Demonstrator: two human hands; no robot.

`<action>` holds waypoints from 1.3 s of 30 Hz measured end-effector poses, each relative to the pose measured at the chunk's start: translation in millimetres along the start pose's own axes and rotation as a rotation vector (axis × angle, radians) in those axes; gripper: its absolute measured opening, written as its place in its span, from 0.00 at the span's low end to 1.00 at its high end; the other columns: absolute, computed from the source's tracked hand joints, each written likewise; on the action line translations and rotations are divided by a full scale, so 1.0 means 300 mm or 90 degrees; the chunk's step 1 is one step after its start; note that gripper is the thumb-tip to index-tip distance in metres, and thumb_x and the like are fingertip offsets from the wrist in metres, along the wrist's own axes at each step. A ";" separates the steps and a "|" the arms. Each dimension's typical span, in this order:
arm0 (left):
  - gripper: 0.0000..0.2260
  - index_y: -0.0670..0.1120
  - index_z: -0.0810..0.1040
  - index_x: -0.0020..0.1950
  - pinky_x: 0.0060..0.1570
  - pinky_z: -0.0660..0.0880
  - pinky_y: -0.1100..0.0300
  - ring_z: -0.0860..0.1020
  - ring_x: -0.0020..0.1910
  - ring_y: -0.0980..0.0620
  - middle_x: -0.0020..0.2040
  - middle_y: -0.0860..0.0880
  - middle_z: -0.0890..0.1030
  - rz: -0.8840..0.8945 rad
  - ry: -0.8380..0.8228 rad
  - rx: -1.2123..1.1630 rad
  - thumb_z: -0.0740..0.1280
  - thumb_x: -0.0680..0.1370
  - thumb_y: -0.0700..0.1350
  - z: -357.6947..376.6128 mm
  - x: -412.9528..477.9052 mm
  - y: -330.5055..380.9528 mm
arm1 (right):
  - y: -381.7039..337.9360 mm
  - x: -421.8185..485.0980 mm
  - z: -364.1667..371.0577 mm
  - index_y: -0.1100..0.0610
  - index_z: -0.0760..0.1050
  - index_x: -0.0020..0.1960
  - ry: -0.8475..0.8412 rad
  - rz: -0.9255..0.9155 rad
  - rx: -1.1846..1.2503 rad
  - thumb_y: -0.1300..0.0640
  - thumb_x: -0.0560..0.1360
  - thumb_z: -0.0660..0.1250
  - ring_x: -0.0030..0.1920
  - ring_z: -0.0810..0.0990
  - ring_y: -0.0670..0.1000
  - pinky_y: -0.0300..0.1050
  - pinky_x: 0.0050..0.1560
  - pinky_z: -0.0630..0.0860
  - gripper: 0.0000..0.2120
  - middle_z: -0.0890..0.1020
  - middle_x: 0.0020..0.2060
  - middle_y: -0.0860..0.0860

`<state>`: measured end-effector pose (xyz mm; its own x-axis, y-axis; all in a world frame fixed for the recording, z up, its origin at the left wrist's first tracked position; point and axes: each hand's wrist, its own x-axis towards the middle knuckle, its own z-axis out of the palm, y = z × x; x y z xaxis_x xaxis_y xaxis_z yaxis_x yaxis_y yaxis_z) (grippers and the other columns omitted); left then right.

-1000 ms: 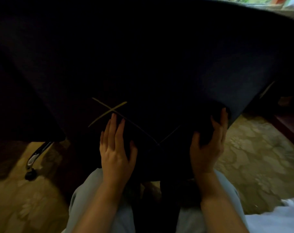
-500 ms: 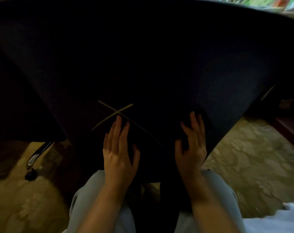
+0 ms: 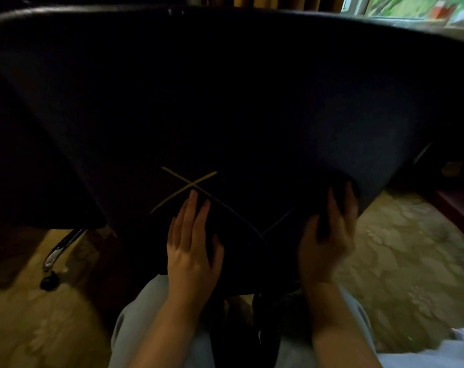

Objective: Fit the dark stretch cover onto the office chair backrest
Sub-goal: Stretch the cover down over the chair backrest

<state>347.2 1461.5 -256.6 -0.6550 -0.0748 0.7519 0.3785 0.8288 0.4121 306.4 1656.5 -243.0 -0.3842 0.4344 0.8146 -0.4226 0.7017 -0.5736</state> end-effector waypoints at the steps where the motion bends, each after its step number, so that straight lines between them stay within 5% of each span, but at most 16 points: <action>1: 0.25 0.43 0.63 0.72 0.65 0.68 0.39 0.63 0.74 0.45 0.75 0.44 0.61 0.000 -0.002 0.001 0.63 0.76 0.42 -0.002 -0.001 0.000 | -0.020 -0.019 0.009 0.63 0.76 0.62 -0.037 -0.053 -0.005 0.69 0.73 0.63 0.69 0.68 0.61 0.53 0.70 0.66 0.18 0.72 0.66 0.61; 8: 0.26 0.44 0.63 0.73 0.65 0.68 0.39 0.63 0.73 0.45 0.76 0.45 0.61 0.000 -0.017 0.012 0.63 0.75 0.42 -0.005 -0.004 -0.015 | 0.000 -0.029 -0.001 0.59 0.79 0.59 -0.105 -0.185 -0.039 0.68 0.73 0.64 0.65 0.72 0.58 0.47 0.69 0.65 0.16 0.75 0.63 0.57; 12: 0.26 0.44 0.63 0.73 0.65 0.67 0.40 0.63 0.73 0.46 0.76 0.46 0.60 0.006 -0.013 0.015 0.62 0.75 0.42 -0.002 -0.005 -0.011 | 0.103 0.030 -0.056 0.58 0.76 0.62 0.009 -0.014 -0.031 0.68 0.72 0.64 0.65 0.70 0.57 0.44 0.67 0.68 0.20 0.72 0.64 0.58; 14: 0.25 0.44 0.63 0.73 0.65 0.68 0.40 0.64 0.73 0.46 0.76 0.46 0.61 0.004 -0.009 0.012 0.63 0.75 0.42 0.000 -0.004 -0.007 | 0.144 0.059 -0.073 0.61 0.75 0.63 0.041 0.060 -0.004 0.70 0.72 0.63 0.66 0.71 0.59 0.51 0.68 0.69 0.20 0.73 0.65 0.60; 18: 0.25 0.44 0.63 0.72 0.64 0.69 0.40 0.64 0.73 0.46 0.75 0.45 0.62 0.009 -0.009 0.010 0.63 0.75 0.41 0.002 -0.001 -0.002 | 0.128 0.066 -0.060 0.60 0.73 0.65 0.050 0.095 0.012 0.70 0.73 0.61 0.68 0.72 0.58 0.54 0.68 0.69 0.21 0.73 0.66 0.59; 23: 0.25 0.44 0.63 0.73 0.69 0.65 0.46 0.61 0.74 0.50 0.76 0.46 0.61 0.008 -0.010 0.024 0.62 0.76 0.43 -0.002 -0.009 -0.003 | -0.011 -0.020 0.016 0.61 0.74 0.65 -0.068 -0.089 0.004 0.68 0.75 0.61 0.71 0.66 0.63 0.51 0.71 0.65 0.19 0.69 0.69 0.58; 29: 0.25 0.45 0.63 0.73 0.71 0.63 0.50 0.62 0.73 0.49 0.75 0.46 0.61 0.009 -0.011 0.037 0.62 0.76 0.44 -0.014 -0.009 -0.015 | -0.020 -0.044 0.028 0.56 0.72 0.64 -0.182 -0.218 0.006 0.67 0.74 0.62 0.72 0.64 0.60 0.67 0.63 0.69 0.20 0.69 0.68 0.55; 34: 0.22 0.43 0.66 0.70 0.72 0.60 0.56 0.65 0.71 0.48 0.74 0.43 0.63 -0.038 0.077 0.049 0.61 0.76 0.42 -0.036 -0.003 -0.032 | 0.074 0.007 -0.027 0.59 0.70 0.67 -0.093 -0.094 -0.038 0.65 0.74 0.62 0.72 0.64 0.61 0.56 0.71 0.63 0.21 0.67 0.70 0.59; 39: 0.21 0.41 0.67 0.69 0.72 0.59 0.57 0.66 0.70 0.45 0.74 0.42 0.64 -0.060 0.108 0.065 0.60 0.76 0.42 -0.056 -0.001 -0.047 | 0.082 0.044 -0.042 0.63 0.71 0.67 -0.023 0.045 0.003 0.68 0.74 0.60 0.70 0.68 0.58 0.44 0.70 0.66 0.21 0.69 0.70 0.59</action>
<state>353.2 1440.5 -253.9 -0.5614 -0.2391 0.7923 0.2478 0.8649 0.4366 301.3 1686.6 -245.4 -0.4417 0.4620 0.7691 -0.3980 0.6673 -0.6295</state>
